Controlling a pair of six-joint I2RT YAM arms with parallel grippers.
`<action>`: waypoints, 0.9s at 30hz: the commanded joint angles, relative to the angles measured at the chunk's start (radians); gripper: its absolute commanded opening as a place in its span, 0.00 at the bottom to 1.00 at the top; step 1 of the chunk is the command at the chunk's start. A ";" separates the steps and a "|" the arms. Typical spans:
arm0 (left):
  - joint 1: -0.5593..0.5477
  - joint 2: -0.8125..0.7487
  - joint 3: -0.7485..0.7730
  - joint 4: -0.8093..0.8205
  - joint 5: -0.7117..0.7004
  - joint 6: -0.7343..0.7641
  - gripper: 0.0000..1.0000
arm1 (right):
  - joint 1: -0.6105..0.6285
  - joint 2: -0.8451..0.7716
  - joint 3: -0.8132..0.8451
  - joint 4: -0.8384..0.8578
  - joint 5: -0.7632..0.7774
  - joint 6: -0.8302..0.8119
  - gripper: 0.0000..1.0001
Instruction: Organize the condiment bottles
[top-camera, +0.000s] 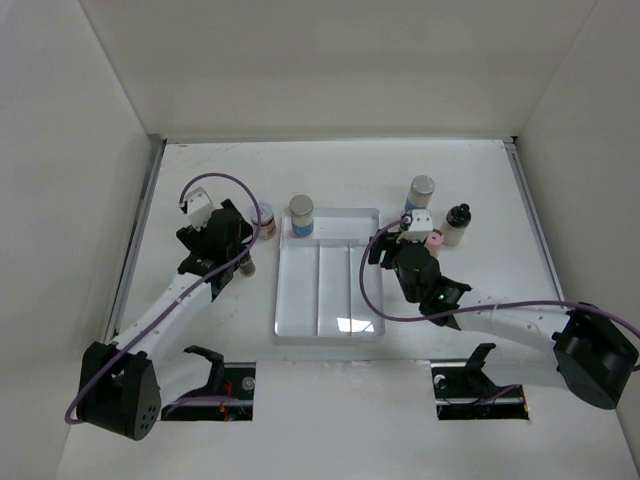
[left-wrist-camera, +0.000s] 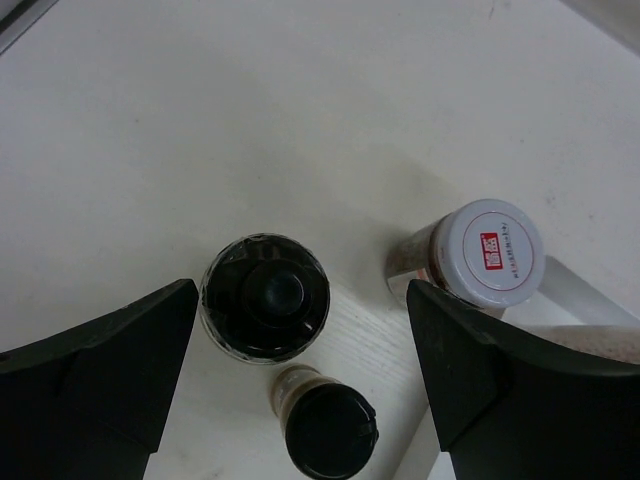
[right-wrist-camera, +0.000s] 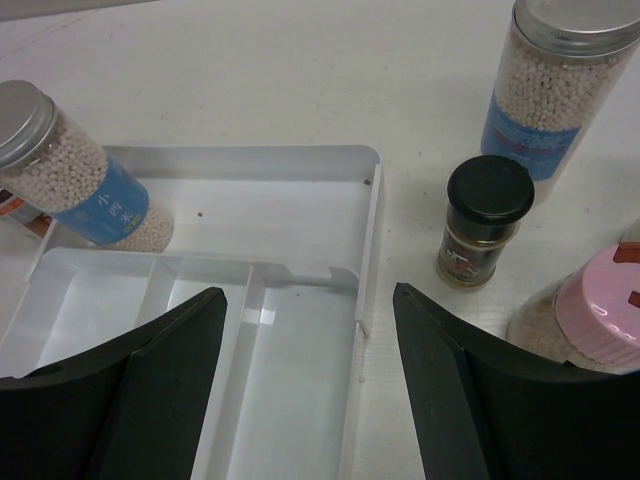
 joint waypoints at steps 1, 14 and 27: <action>0.004 0.032 0.003 0.063 -0.036 -0.016 0.84 | 0.005 0.010 0.025 0.047 0.009 -0.003 0.75; 0.008 0.119 -0.034 0.111 -0.108 -0.016 0.76 | 0.005 -0.014 0.012 0.050 0.013 -0.003 0.75; 0.040 0.139 -0.060 0.201 -0.073 -0.009 0.50 | 0.005 -0.031 0.005 0.051 0.013 -0.003 0.76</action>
